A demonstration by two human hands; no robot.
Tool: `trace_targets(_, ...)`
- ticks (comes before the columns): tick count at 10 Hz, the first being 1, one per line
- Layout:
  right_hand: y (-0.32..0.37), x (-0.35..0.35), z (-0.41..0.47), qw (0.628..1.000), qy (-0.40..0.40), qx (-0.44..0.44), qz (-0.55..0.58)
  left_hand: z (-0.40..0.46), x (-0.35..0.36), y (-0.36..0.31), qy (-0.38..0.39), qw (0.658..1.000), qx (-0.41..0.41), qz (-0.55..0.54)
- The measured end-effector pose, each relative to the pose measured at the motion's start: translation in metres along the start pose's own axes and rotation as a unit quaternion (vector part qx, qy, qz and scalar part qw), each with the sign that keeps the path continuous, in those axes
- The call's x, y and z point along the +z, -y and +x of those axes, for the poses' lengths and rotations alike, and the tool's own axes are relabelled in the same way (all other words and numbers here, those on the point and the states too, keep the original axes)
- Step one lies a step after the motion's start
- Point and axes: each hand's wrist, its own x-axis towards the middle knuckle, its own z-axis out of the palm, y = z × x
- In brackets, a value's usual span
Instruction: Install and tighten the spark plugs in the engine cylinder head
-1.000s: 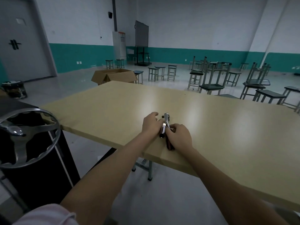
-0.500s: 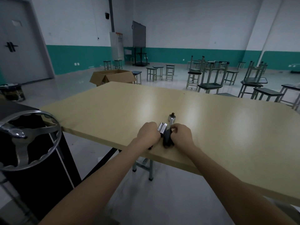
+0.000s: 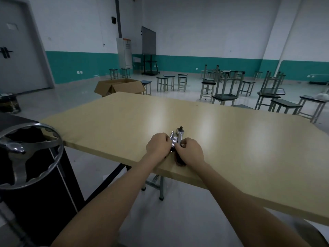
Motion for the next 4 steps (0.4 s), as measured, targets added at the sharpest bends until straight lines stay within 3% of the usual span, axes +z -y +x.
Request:
trace_targets(2,0.003,0.000,-0.001,1.000,0.008,0.006,-0.005,-0.010,-0.008,0.007,0.024,0.998,0.032,-0.049)
trace_targets(3,0.007,-0.009,-0.006,0.998,0.067,0.013,-0.010,-0.020,-0.020,0.007,0.070,0.996,0.024,-0.057)
trace_targets(4,0.016,-0.025,-0.008,0.995,0.084,0.049,-0.019,-0.032,-0.044,0.014,0.085,0.995,0.047,0.002)
